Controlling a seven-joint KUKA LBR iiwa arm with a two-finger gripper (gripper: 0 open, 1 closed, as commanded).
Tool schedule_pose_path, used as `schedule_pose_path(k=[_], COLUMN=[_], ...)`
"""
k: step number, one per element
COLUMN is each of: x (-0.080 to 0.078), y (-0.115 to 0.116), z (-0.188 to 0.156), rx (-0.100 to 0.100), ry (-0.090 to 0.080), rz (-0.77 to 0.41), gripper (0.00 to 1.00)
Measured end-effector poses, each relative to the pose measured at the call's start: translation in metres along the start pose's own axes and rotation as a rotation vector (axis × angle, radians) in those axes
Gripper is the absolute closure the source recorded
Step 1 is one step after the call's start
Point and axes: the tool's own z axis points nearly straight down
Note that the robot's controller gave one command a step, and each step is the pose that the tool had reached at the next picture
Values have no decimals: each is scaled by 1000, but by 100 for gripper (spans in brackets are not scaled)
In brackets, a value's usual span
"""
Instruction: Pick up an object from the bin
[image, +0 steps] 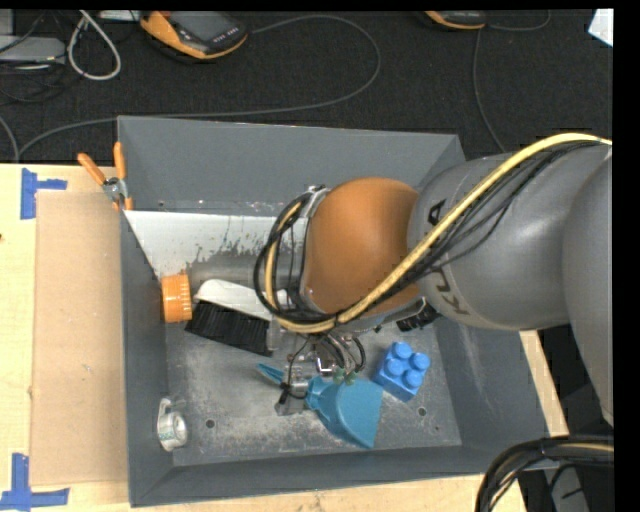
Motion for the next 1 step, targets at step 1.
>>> schedule_pose_path(k=[1], x=[-2], y=[-1], z=[-4], rx=[-1], ry=[-8], rz=[5], gripper=[0])
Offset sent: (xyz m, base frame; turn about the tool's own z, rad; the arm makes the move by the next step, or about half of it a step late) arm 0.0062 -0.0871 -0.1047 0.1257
